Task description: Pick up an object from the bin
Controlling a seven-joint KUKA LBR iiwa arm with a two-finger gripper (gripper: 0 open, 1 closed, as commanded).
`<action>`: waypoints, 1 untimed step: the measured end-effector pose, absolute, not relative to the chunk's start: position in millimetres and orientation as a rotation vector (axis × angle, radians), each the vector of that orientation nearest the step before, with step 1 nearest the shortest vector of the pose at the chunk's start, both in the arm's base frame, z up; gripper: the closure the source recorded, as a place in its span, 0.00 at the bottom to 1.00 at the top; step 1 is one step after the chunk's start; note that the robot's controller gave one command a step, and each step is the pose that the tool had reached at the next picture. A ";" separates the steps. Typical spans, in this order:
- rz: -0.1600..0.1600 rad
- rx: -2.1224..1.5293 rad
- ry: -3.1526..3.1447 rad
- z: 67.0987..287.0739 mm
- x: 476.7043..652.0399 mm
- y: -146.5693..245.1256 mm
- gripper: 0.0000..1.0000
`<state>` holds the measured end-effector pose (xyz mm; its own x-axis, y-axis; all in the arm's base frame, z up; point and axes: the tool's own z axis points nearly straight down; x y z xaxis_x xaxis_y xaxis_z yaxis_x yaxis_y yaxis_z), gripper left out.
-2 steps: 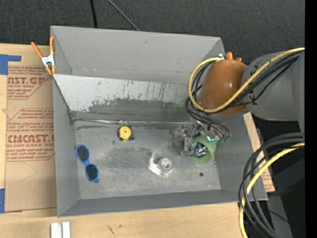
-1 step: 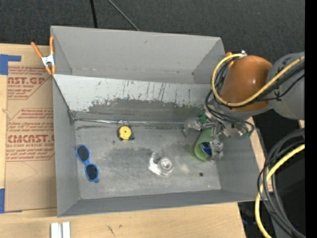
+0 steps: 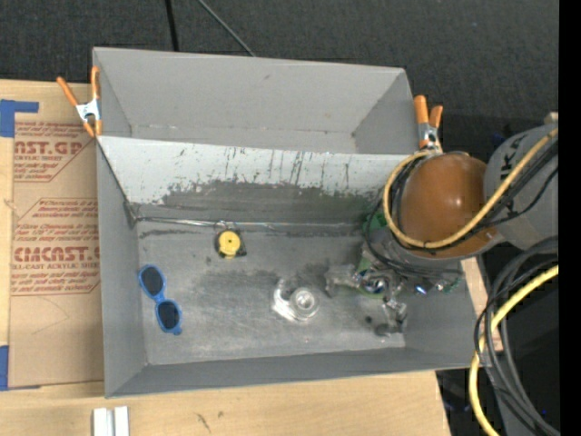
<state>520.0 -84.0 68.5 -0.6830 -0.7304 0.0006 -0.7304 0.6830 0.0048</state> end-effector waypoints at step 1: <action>-0.001 0.580 -3.093 103.4 584.4 -83.2 0.00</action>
Offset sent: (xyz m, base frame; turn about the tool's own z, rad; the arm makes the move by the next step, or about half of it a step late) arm 0.0631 -0.0006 0.0345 0.4482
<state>584.4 -83.2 103.4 -0.9320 -0.3623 -0.0052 -0.3623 0.9320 -0.0002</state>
